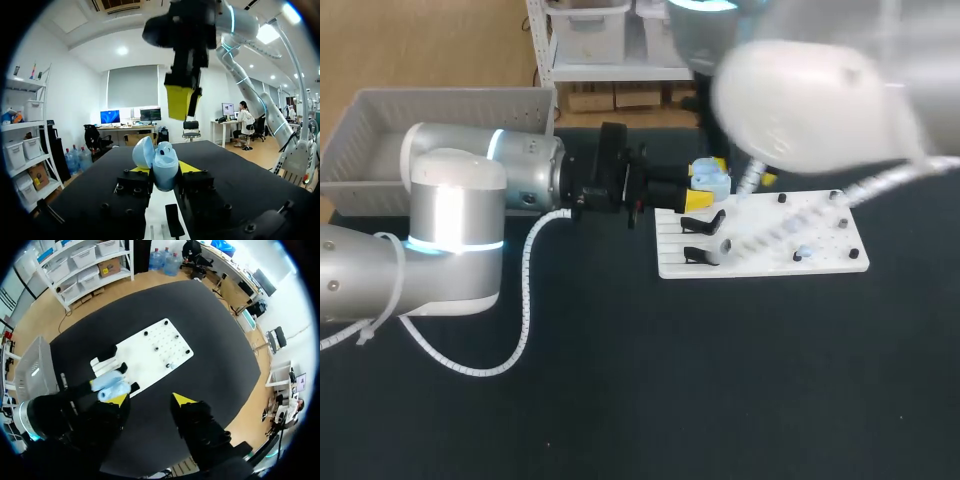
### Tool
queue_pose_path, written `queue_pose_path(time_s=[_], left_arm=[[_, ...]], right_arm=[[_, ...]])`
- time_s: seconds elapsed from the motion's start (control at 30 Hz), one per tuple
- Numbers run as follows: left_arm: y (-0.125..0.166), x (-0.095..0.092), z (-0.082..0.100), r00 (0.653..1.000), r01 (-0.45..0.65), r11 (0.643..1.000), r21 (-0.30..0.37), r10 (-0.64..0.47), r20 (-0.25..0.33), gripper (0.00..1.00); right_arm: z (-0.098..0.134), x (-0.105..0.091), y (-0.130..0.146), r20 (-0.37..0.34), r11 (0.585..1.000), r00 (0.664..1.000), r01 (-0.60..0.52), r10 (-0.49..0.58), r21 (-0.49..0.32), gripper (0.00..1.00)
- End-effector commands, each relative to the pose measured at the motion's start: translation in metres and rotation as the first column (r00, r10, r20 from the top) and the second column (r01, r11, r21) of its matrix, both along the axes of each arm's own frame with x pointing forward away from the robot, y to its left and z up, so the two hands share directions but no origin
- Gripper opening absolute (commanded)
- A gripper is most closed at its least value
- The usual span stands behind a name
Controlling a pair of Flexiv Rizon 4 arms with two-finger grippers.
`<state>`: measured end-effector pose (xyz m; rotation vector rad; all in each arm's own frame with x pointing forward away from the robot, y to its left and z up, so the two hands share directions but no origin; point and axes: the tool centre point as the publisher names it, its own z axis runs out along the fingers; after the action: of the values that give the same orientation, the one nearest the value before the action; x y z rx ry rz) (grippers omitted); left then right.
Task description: Pick up each earbud case from the left stands, insert the matching earbuds, close the lid, and place the case in the box.
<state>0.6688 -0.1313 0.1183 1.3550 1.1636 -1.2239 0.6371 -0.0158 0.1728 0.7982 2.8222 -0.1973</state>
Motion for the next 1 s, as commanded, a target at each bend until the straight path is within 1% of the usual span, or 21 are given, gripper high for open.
queue_pose_path(time_s=[0.03,0.07,0.13,0.23,0.37,0.43,0.5,0.57,0.6,0.67,0.7,0.77,1.0], left_arm=[[0.000,-0.001,-0.001,1.000,-0.004,1.000,-0.003,0.004,0.003,0.00],[0.000,-0.001,-0.001,1.000,-0.004,1.000,-0.003,0.004,0.003,0.00],[0.000,-0.001,-0.001,1.000,-0.004,1.000,-0.003,0.004,0.003,0.00],[0.000,-0.001,-0.001,1.000,-0.004,1.000,-0.003,0.004,0.003,0.00],[0.000,-0.001,-0.001,1.000,-0.004,1.000,-0.003,0.004,0.003,0.00],[0.000,-0.001,-0.001,1.000,-0.004,1.000,-0.003,0.004,0.003,0.00],[0.000,-0.001,-0.001,1.000,-0.004,1.000,-0.003,0.004,0.003,0.00],[0.000,-0.001,-0.001,1.000,-0.004,1.000,-0.003,0.004,0.003,0.00],[0.000,-0.001,-0.001,1.000,-0.004,1.000,-0.003,0.004,0.003,0.00],[0.000,-0.001,-0.001,1.000,-0.004,1.000,-0.003,0.004,0.003,0.00],[0.000,-0.001,-0.001,1.000,-0.004,1.000,-0.003,0.004,0.003,0.00],[0.000,-0.001,-0.001,1.000,-0.004,1.000,-0.003,0.004,0.003,0.00],[0.000,-0.001,-0.001,1.000,-0.004,1.000,-0.003,0.004,0.003,0.00]], right_arm=[[-0.001,-0.008,-0.045,0.133,0.966,0.989,-0.094,0.063,0.243,0.65],[-0.001,-0.006,-0.050,0.135,0.962,0.988,-0.103,0.071,0.252,0.58],[-0.003,-0.004,-0.056,0.143,0.960,0.986,-0.125,0.091,0.252,0.58],[-0.008,-0.004,-0.062,0.152,0.961,0.981,-0.155,0.122,0.227,0.57],[-0.021,-0.002,-0.068,0.147,0.957,0.971,-0.217,0.190,0.193,0.54],[-0.026,-0.001,-0.071,0.147,0.957,0.966,-0.235,0.211,0.172,0.54],[-0.033,0.000,-0.077,0.147,0.953,0.961,-0.258,0.235,0.157,0.56],[-0.042,0.000,-0.082,0.143,0.954,0.956,-0.274,0.256,0.124,0.58],[-0.046,0.001,-0.085,0.134,0.952,0.956,-0.279,0.262,0.128,0.59],[-0.055,0.001,-0.091,0.121,0.950,0.954,-0.289,0.275,0.121,0.67],[-0.059,0.001,-0.094,0.113,0.948,0.952,-0.295,0.283,0.119,0.67],[-0.067,0.001,-0.098,0.102,0.944,0.949,-0.310,0.299,0.115,0.62],[-0.093,-0.001,-0.107,0.063,0.919,0.928,-0.372,0.367,0.130,0.60]])
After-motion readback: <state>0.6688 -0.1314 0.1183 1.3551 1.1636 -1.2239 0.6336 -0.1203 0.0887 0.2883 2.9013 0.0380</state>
